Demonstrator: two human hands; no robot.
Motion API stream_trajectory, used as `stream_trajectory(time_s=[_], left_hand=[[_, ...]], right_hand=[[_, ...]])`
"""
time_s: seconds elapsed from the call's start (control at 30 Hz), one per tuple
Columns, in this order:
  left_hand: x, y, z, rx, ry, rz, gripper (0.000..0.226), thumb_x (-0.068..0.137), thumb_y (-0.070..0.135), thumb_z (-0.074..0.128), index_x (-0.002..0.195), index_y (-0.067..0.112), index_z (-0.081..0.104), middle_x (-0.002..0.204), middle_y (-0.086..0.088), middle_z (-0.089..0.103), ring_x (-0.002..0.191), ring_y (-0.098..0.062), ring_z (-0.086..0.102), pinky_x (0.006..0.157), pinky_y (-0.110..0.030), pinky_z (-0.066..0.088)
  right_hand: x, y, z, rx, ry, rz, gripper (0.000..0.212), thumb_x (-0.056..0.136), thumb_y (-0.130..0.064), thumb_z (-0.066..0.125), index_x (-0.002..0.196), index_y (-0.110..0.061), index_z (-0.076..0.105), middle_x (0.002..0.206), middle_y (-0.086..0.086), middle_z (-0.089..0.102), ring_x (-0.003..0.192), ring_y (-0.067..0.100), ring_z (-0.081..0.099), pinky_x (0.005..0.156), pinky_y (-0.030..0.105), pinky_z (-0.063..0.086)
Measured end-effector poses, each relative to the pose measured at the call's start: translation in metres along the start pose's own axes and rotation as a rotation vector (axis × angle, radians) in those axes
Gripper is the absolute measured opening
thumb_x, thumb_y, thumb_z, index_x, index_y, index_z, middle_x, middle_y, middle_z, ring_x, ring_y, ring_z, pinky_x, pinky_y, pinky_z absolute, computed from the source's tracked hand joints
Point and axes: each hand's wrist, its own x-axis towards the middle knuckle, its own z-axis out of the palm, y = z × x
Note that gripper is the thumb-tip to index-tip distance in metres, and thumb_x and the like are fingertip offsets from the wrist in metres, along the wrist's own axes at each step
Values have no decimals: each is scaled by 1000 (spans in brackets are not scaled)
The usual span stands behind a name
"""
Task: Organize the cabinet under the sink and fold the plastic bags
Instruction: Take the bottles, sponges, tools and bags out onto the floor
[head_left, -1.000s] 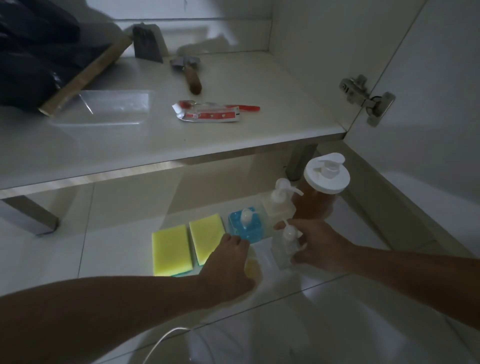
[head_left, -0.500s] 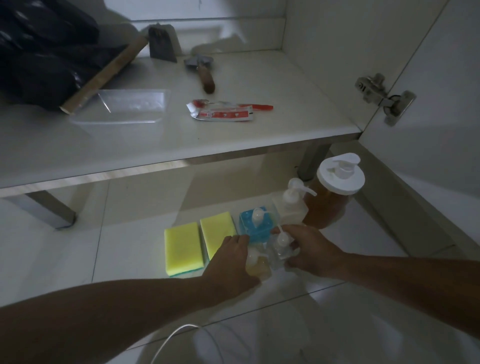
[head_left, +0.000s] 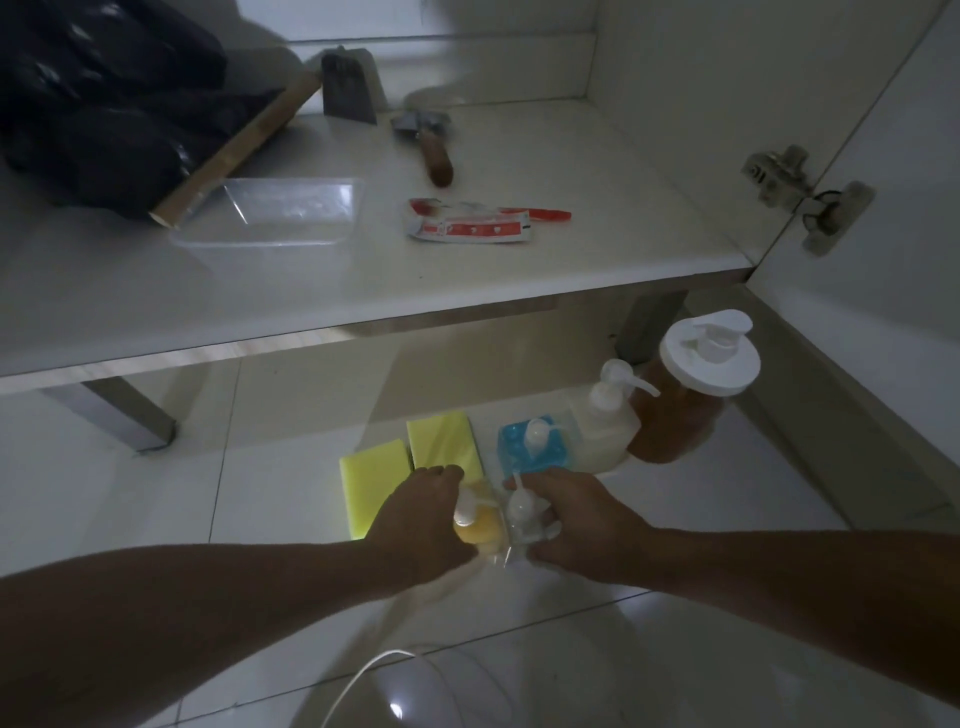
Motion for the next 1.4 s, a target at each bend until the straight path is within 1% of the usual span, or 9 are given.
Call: stream_trajectory(time_s=[0.27, 0.4, 0.6, 0.73, 0.87, 1.0, 1.1, 1.2, 1.4], left_hand=[[2, -18, -15, 48, 28, -94, 77, 67, 42, 78, 133, 20, 44, 121, 3, 58, 113, -19, 49, 84, -30, 46], [9, -30, -23, 33, -133, -54, 99, 63, 48, 81, 144, 20, 32, 143, 1, 43, 130, -21, 38, 104, -32, 36], [19, -60, -54, -110, -164, -44, 103, 50, 24, 46, 150, 16, 25, 157, -2, 22, 144, -18, 20, 116, -24, 18], [26, -82, -44, 47, -130, -140, 99, 63, 38, 72, 147, 13, 26, 154, -7, 26, 140, -26, 27, 113, -36, 27], [23, -94, -34, 201, -172, -113, 114, 50, 63, 79, 141, 16, 28, 145, -4, 30, 134, -27, 30, 109, -45, 29], [19, -106, -28, 206, -184, -131, 116, 56, 55, 81, 147, 17, 20, 148, -4, 30, 134, -27, 31, 108, -43, 33], [14, -117, -26, 220, -204, -118, 117, 60, 46, 81, 150, 19, 12, 148, -3, 31, 135, -26, 31, 107, -41, 36], [5, -131, -30, 251, -217, -115, 115, 61, 44, 81, 150, 21, 12, 148, -1, 30, 134, -24, 31, 106, -40, 36], [-22, -159, -39, 179, -244, -129, 113, 57, 42, 83, 147, 24, 17, 144, 2, 34, 130, -22, 33, 102, -38, 41]], right_hand=[[27, -30, 8, -222, 71, 51, 71, 74, -19, 81, 137, -18, 48, 134, 1, 53, 121, 19, 51, 102, 31, 42], [31, -39, 2, -264, 68, 97, 71, 77, -19, 79, 138, -16, 44, 137, 2, 52, 125, 20, 49, 104, 31, 40], [31, -64, -33, -407, -40, 58, 74, 74, -13, 72, 140, -22, 39, 136, -1, 47, 121, 23, 51, 100, 40, 47], [64, -91, -54, -329, -15, 21, 39, 75, -4, 62, 112, -17, 65, 110, -3, 64, 103, 19, 59, 90, 34, 49], [116, -99, -44, -364, -185, 63, 30, 84, -3, 52, 110, -3, 68, 111, 11, 67, 103, 25, 62, 93, 41, 52], [154, -103, -18, -545, -360, 164, 44, 89, -15, 63, 130, -3, 56, 129, 16, 60, 107, 28, 65, 93, 39, 54], [164, -104, -1, -511, -432, 247, 59, 84, -12, 70, 138, -4, 48, 122, 18, 62, 86, 26, 67, 79, 36, 59], [169, -113, 14, -514, -414, 177, 57, 82, -9, 71, 135, -6, 51, 117, 15, 64, 90, 24, 68, 69, 29, 57], [173, -124, 48, -619, -396, -37, 53, 74, -16, 79, 122, -10, 60, 116, 11, 65, 108, 30, 62, 90, 35, 53]])
